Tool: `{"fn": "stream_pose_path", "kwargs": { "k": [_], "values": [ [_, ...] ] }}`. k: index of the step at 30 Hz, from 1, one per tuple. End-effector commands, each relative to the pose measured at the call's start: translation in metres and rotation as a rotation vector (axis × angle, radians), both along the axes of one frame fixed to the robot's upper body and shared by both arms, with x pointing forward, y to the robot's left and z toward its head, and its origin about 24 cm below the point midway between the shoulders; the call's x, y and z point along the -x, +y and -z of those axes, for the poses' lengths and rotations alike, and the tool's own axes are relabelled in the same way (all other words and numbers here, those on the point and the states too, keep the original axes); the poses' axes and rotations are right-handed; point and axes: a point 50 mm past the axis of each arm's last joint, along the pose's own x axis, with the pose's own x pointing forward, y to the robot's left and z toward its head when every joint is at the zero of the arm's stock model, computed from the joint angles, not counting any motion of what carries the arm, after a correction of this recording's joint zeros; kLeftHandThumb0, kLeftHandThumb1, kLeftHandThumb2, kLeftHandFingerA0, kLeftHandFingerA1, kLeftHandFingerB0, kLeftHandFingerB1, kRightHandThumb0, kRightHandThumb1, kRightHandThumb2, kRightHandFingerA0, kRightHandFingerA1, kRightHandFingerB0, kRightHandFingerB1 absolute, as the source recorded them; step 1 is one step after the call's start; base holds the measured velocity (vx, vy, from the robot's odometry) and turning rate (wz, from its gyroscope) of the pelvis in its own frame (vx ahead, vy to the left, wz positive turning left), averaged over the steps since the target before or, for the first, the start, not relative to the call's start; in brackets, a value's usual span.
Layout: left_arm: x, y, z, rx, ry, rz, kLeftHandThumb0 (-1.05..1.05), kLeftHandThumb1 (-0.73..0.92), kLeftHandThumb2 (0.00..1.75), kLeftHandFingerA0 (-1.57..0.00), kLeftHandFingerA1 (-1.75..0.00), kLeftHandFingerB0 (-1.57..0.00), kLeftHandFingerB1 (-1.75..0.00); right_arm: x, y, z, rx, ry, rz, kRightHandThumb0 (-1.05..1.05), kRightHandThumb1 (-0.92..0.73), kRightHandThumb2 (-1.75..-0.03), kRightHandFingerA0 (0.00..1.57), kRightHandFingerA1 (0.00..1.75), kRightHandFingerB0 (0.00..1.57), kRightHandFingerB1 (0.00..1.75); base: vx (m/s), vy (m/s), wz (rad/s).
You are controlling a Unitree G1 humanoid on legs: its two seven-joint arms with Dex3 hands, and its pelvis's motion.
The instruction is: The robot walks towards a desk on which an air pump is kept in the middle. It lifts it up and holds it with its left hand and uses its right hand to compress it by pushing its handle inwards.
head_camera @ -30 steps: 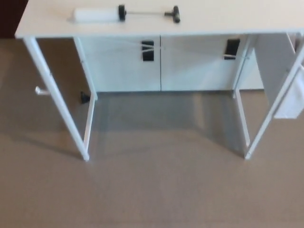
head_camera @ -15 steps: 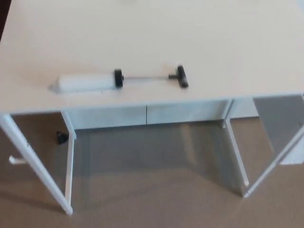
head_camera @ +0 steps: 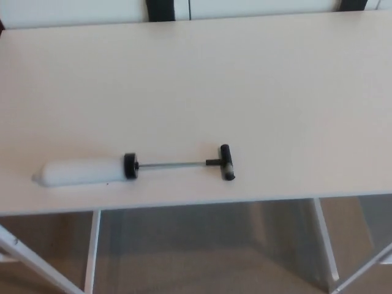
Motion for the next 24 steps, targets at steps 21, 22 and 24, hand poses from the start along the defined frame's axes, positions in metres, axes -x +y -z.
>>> {"fn": "stream_pose_path", "kwargs": {
  "k": [21, 22, 24],
  "values": [
    [0.005, 0.001, -0.014, 0.050, 0.079, 0.019, -0.13, 0.66, 0.59, -0.54, -0.51, -0.40, -0.40, 0.000, -0.002, -0.001, 0.032, 0.004, 0.009, -0.30, -0.59, -0.57, 0.74, 0.47, 0.57, 0.42, 0.04, 0.061, 0.04],
    [0.007, 0.003, -0.015, 0.055, 0.083, 0.019, -0.13, 0.66, 0.59, -0.54, -0.51, -0.40, -0.40, -0.001, -0.001, -0.001, 0.029, -0.003, 0.008, -0.30, -0.59, -0.57, 0.74, 0.47, 0.57, 0.42, 0.00, 0.000, 0.00],
    [0.013, 0.007, -0.018, 0.063, 0.094, 0.024, -0.13, 0.68, 0.60, -0.53, -0.50, -0.39, -0.40, -0.002, -0.001, -0.001, 0.026, -0.004, 0.008, -0.29, -0.59, -0.57, 0.74, 0.47, 0.56, 0.42, 0.00, 0.000, 0.00]
  ]
}}
